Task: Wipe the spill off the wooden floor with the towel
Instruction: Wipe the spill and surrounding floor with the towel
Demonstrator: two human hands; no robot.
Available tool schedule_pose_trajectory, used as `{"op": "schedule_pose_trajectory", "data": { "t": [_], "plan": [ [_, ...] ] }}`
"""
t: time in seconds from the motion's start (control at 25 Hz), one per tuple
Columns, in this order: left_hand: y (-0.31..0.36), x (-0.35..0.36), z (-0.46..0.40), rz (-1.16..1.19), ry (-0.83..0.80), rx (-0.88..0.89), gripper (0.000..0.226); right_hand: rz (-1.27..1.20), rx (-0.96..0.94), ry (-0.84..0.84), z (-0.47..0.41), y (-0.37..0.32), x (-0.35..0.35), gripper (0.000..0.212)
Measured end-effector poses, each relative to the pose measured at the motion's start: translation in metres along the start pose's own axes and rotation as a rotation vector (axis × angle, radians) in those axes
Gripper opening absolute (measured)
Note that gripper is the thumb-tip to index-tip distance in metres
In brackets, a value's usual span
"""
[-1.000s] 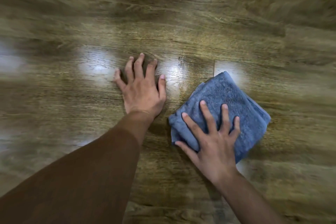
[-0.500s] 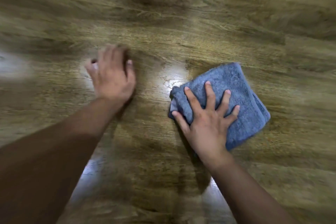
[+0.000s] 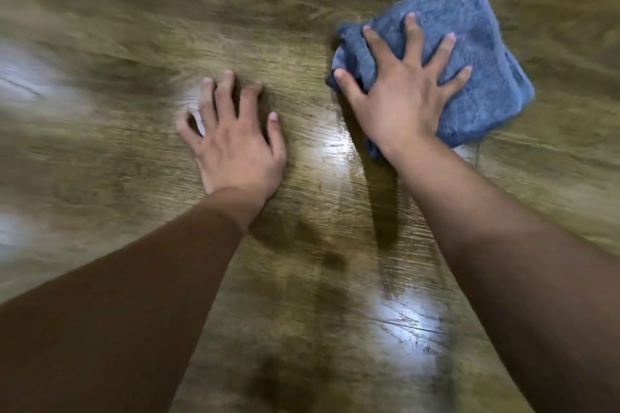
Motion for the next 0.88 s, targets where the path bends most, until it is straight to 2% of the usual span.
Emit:
{"op": "schedule_pose_trajectory", "data": {
  "t": [0.16, 0.28, 0.36, 0.48, 0.6, 0.72, 0.88],
  "plan": [
    [0.0, -0.003, -0.001, 0.005, -0.015, -0.015, 0.048, -0.032, -0.016, -0.04, 0.005, 0.002, -0.005, 0.063],
    [0.001, -0.002, -0.001, 0.016, -0.013, -0.009, 0.049, -0.04, -0.144, -0.048, 0.04, 0.0, -0.008, 0.057],
    [0.0, -0.004, -0.002, 0.019, 0.003, -0.011, 0.049, -0.034, -0.252, -0.052, 0.088, 0.0, -0.008, 0.059],
    [0.001, -0.004, 0.0, 0.019, 0.0, -0.013, 0.049, -0.009, -0.325, -0.056, 0.184, 0.009, -0.003, 0.075],
    [-0.002, -0.004, -0.002, 0.022, 0.003, -0.013, 0.05, -0.022, -0.305, -0.064, 0.256, 0.014, 0.004, 0.068],
    [-0.002, -0.001, -0.002, 0.01, 0.0, -0.012, 0.049, -0.021, -0.286, -0.073, 0.267, 0.016, 0.011, 0.066],
    [-0.001, -0.002, -0.003, 0.029, -0.004, -0.009, 0.049, -0.003, -0.218, -0.059, 0.231, 0.004, 0.007, 0.069]
  ]
}}
Point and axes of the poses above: each hand's wrist, its own z-axis away from the middle knuckle, its own x-axis out of the palm, y = z × x, the point moved 6 cm from there along -z, towards the middle knuckle, and after that the axes turned 5 degrees about -z, right-handed, at the moved point
